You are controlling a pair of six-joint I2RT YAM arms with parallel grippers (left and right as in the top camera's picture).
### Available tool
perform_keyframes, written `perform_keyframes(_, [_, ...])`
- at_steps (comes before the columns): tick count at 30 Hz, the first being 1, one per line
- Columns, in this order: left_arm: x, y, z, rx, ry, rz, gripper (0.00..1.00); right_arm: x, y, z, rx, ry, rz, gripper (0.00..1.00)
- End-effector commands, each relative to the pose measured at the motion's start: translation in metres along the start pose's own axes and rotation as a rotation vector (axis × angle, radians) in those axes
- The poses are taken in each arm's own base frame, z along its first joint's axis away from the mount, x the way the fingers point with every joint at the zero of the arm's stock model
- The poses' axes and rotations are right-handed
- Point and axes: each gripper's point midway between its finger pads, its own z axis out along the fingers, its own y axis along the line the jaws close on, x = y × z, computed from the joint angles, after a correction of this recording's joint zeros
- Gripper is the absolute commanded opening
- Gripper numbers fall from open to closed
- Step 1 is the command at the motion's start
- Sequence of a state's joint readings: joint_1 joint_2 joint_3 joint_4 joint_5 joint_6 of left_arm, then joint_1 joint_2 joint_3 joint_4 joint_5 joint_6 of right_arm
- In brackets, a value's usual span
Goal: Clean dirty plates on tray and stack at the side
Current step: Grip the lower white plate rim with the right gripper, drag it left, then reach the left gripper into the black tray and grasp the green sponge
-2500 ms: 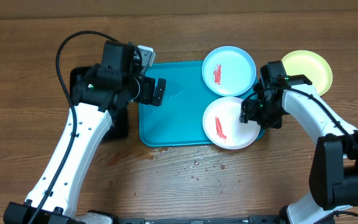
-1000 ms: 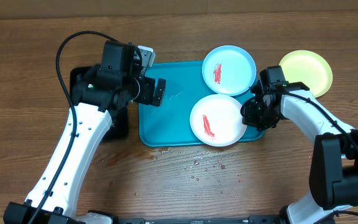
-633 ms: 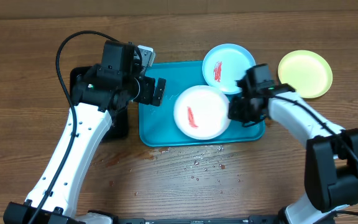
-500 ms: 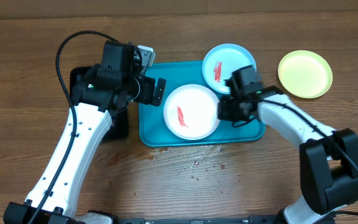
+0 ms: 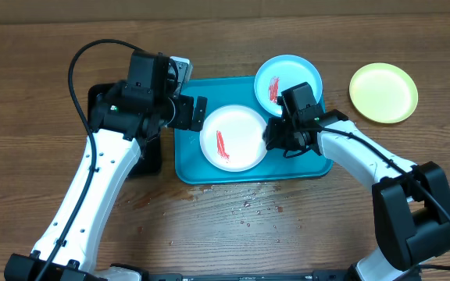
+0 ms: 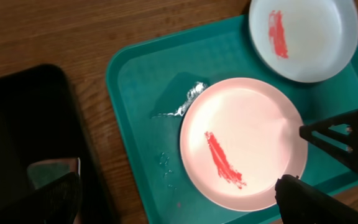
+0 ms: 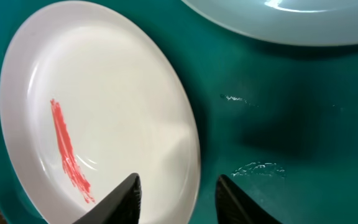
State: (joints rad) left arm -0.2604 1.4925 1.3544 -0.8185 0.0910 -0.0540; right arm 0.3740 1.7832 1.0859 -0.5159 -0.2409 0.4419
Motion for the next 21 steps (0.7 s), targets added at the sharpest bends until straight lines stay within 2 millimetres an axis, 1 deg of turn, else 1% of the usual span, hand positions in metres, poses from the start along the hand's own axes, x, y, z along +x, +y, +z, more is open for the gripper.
perform_keyframes(1, [-0.004, 0.008, -0.012, -0.052, -0.028, -0.027, 1.0, 0.005, 0.006, 0.002, -0.034, 0.022, 0.0, 0.47])
perform_keyframes(5, [0.002, 0.017, -0.012, -0.107, -0.005, -0.031, 1.0, 0.004, 0.015, -0.003, -0.066, 0.04, -0.003, 0.48])
perform_keyframes(9, [0.012, 0.035, -0.014, -0.208, 0.032, -0.039, 1.0, -0.004, 0.025, -0.023, -0.072, 0.027, -0.045, 0.48])
perform_keyframes(10, [0.015, 0.042, -0.015, -0.245, 0.041, -0.05, 1.0, -0.006, 0.028, -0.03, -0.076, 0.018, -0.063, 0.48])
perform_keyframes(12, [0.021, 0.065, -0.022, -0.354, 0.056, -0.103, 1.0, -0.011, 0.035, -0.045, -0.087, -0.005, -0.096, 0.48])
perform_keyframes(14, [0.026, 0.083, -0.025, -0.389, 0.07, -0.142, 1.0, -0.014, 0.041, -0.061, -0.097, -0.028, -0.136, 0.49])
perform_keyframes(17, [0.037, 0.105, -0.022, -0.369, 0.097, -0.2, 1.0, -0.013, 0.047, -0.081, -0.106, -0.053, -0.19, 0.49])
perform_keyframes(19, [0.05, 0.117, -0.016, -0.341, 0.124, -0.238, 0.99, -0.012, 0.044, -0.091, -0.083, -0.066, -0.192, 0.48])
perform_keyframes(21, [0.069, 0.13, -0.009, -0.337, 0.156, -0.287, 0.98, -0.01, 0.04, -0.097, -0.057, -0.075, -0.191, 0.48])
